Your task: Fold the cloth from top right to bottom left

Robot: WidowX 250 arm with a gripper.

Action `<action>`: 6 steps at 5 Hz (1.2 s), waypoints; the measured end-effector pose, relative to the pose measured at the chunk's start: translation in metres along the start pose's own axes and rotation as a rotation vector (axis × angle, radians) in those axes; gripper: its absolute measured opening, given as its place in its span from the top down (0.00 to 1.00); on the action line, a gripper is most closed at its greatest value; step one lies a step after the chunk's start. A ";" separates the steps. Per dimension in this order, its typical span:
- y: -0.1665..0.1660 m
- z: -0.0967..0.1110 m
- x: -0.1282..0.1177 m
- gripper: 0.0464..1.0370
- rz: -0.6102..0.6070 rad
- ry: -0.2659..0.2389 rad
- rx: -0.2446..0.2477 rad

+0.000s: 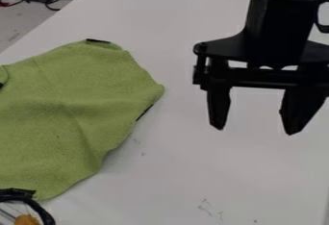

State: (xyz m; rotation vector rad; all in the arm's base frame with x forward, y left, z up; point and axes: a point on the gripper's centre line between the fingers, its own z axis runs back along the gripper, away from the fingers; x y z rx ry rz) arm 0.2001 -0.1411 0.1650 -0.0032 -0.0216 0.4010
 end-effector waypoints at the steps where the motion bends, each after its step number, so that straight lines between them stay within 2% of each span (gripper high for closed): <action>1: 0.000 -0.006 0.000 0.04 -0.002 0.014 0.020; 2: 0.013 -0.009 0.009 0.04 0.024 0.032 0.046; 3: 0.037 -0.021 0.020 0.04 0.067 0.043 0.086; 4: 0.069 -0.033 0.040 0.04 0.117 0.031 0.116; 5: 0.095 -0.055 0.070 0.04 0.089 0.038 0.080; 6: 0.118 -0.075 0.100 0.04 0.074 -0.008 0.046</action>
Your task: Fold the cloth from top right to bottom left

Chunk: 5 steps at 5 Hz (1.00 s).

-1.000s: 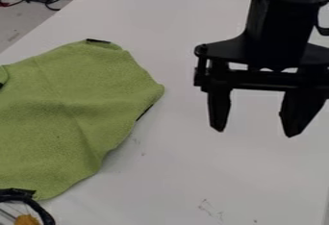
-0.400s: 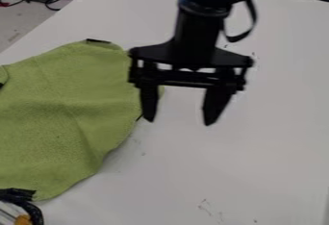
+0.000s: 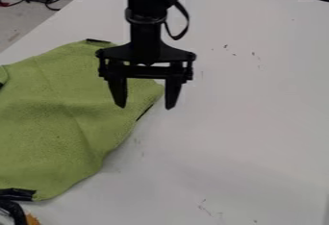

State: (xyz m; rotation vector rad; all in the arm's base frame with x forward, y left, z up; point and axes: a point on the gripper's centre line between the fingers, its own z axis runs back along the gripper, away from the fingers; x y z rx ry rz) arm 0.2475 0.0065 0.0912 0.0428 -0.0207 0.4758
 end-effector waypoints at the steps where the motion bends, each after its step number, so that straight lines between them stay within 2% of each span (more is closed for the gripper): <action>1: 0.009 -0.019 0.010 0.04 -0.017 0.019 0.024; 3: 0.022 -0.051 0.026 0.04 0.024 0.001 0.018; 5: 0.019 -0.076 0.029 0.04 0.013 0.023 0.004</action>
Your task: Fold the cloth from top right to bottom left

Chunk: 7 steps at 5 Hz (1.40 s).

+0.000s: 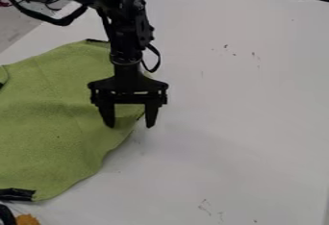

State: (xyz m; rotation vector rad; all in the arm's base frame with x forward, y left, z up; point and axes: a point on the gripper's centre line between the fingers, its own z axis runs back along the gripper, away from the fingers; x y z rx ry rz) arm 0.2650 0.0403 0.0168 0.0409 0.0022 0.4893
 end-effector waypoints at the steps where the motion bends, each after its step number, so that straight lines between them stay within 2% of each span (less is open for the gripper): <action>1: 0.001 -0.006 -0.001 0.04 0.017 0.016 0.009; 2: 0.000 -0.012 -0.001 0.07 0.006 0.024 0.010; 4: -0.001 -0.011 0.000 0.66 0.007 0.020 0.004; 5: -0.004 -0.008 0.001 0.88 0.000 0.032 -0.004; 6: -0.001 0.004 0.008 0.98 0.019 0.035 -0.015; 7: 0.011 0.020 0.018 0.98 0.063 0.032 -0.048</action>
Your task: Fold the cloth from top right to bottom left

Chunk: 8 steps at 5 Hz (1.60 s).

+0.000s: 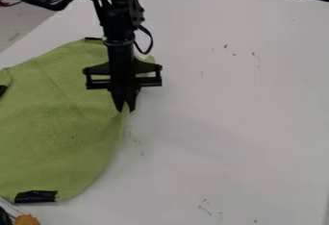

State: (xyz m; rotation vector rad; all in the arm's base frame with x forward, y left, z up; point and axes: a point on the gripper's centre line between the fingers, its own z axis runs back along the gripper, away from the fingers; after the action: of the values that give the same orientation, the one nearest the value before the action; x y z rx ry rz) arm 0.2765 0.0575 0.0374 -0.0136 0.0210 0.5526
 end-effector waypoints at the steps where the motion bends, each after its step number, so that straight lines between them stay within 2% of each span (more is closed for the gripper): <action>1: 0.018 0.017 0.004 0.98 0.057 -0.019 -0.039; 2: 0.046 0.033 0.008 0.98 0.119 -0.038 -0.074; 4: 0.107 0.047 0.021 0.98 0.229 -0.074 -0.124; 5: 0.139 0.035 0.024 0.98 0.259 -0.063 -0.127; 6: 0.161 0.031 0.017 0.98 0.282 -0.072 -0.124; 7: 0.182 0.023 0.016 0.98 0.273 -0.051 -0.108; 8: 0.197 0.005 0.013 0.96 0.279 -0.018 -0.148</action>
State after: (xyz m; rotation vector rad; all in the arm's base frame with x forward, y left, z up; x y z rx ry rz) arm 0.1843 0.2315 0.0411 -0.1521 -0.0367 0.8321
